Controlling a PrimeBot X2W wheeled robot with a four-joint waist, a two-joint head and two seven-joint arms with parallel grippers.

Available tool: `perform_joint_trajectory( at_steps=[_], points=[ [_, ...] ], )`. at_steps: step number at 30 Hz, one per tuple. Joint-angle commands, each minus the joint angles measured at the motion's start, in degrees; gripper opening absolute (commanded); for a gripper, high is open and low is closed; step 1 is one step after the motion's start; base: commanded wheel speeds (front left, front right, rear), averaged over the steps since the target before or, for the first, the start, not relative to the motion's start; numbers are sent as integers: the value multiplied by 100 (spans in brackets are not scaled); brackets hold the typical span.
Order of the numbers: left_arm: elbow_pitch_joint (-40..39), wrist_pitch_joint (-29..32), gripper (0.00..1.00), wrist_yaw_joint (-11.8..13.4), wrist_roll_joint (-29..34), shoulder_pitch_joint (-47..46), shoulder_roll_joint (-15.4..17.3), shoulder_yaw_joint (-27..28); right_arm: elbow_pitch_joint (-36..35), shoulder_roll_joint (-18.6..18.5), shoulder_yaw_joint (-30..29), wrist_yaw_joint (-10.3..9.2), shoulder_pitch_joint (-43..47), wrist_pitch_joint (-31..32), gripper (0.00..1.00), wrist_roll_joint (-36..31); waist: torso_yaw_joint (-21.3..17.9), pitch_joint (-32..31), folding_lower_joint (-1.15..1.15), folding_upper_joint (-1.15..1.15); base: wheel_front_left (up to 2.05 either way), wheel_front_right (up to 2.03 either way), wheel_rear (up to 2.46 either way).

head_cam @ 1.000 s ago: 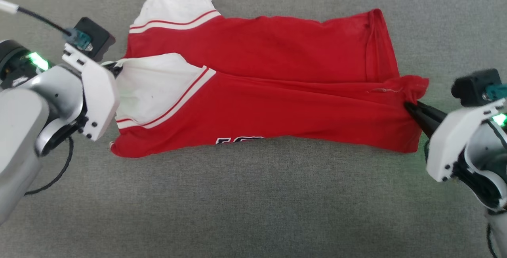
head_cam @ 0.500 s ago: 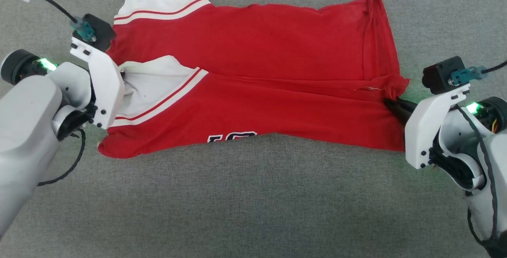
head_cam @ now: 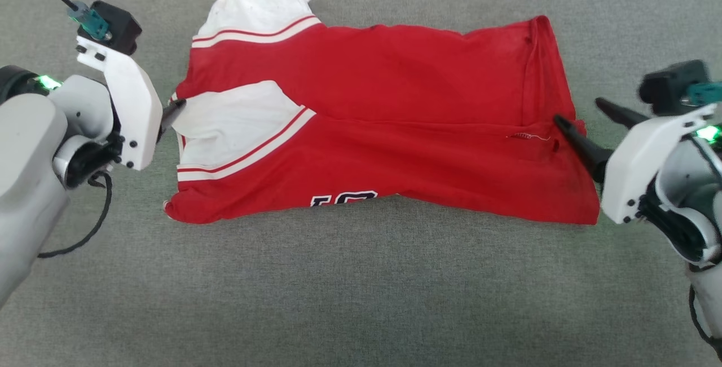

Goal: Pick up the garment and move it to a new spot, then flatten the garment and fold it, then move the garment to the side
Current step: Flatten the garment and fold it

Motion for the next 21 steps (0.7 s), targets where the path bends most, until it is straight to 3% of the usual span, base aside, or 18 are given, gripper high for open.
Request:
perform_joint_trajectory(
  at_steps=[1,7,15,21],
  points=[
    [-214,58,100,80,-4,136,85,-26,-168,92,-227,-1,175,-131,100,-77,24,-104,0,0,0,0,0],
    [-981,331,100,360,-204,531,297,-68,-699,429,-871,-1,533,-511,100,-305,31,-237,0,0,0,0,0],
    [-2282,840,100,1251,-610,1289,805,-31,-1542,1026,-1571,-1,1237,-743,100,-691,-89,-291,0,0,0,0,0],
    [-2539,940,100,1670,-995,1709,1014,103,-1997,1413,-1736,-1,1763,-578,100,-756,-291,-232,0,0,0,0,0]
  ],
)
